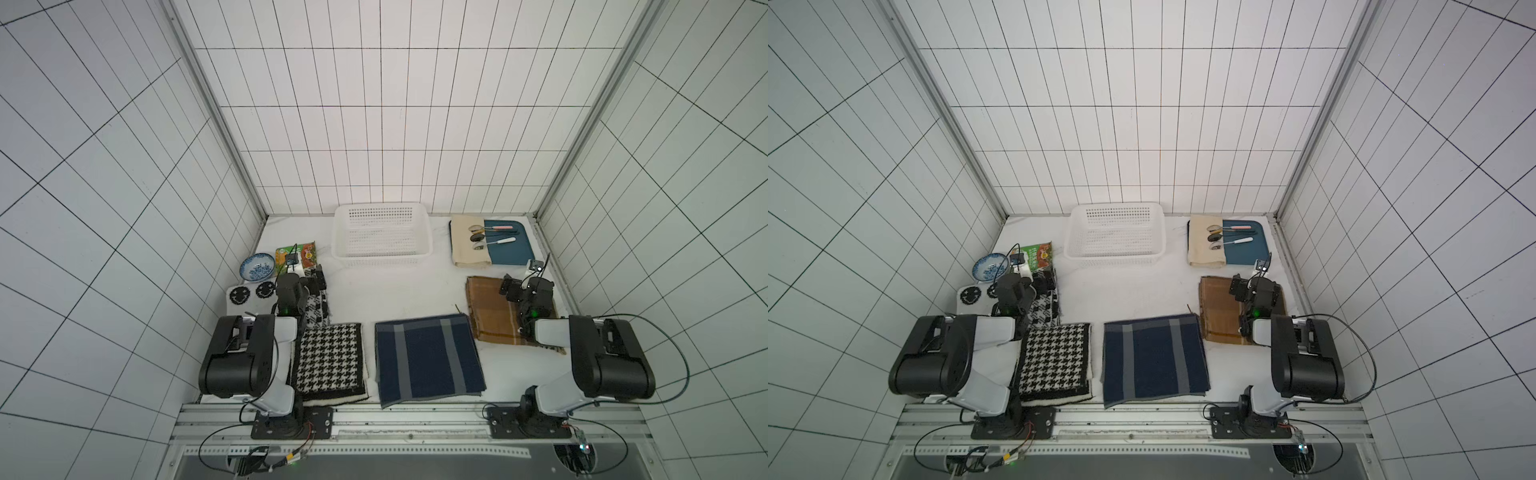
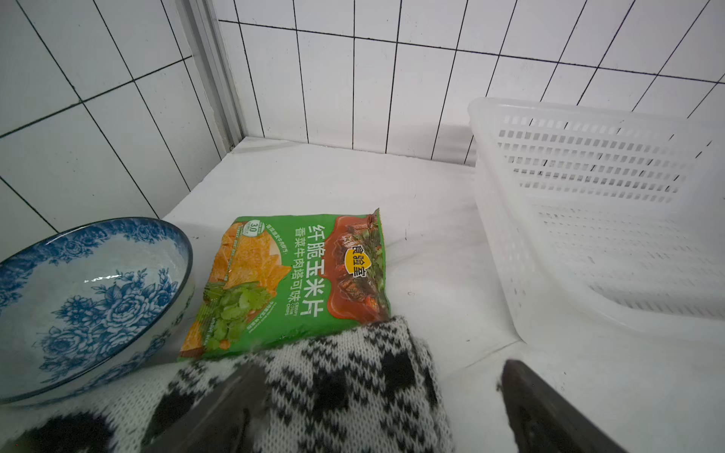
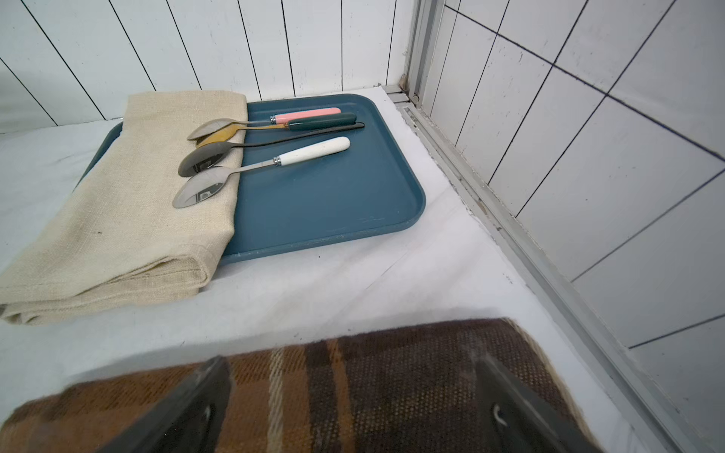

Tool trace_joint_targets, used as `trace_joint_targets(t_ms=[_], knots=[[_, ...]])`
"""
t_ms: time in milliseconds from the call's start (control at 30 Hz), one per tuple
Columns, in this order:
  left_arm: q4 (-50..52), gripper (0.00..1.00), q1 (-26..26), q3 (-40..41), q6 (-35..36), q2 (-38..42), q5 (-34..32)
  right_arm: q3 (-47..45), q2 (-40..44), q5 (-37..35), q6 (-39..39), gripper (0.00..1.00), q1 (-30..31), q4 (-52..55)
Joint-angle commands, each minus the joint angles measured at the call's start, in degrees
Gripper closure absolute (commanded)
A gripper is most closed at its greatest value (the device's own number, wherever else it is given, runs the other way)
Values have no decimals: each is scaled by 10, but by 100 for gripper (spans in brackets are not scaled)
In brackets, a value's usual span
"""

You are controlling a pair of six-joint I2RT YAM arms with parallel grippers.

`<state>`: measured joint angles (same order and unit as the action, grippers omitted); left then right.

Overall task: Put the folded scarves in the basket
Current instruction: Move the basket to the center of the board.

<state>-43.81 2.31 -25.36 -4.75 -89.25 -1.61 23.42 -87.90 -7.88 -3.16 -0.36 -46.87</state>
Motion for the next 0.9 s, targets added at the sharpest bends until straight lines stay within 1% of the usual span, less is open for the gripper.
trace_joint_targets(t_ms=[0,700,800,833,867], knots=[[0,3,0,-3,-3,0,0,7,-3,3,6,1,3,-5],[7,2,1,-8,-4,-3,-2,10,-3,8,6,1,1,-1],[-12,4,0,-4,4,2,-3,9,-2,9,7,1,1,-3],[-16,8,-14,-4,22,10,-10,6,1,9,9,1,2,-7],[30,5,-34,-15,35,28,-45,4,8,4,10,1,5,-13]])
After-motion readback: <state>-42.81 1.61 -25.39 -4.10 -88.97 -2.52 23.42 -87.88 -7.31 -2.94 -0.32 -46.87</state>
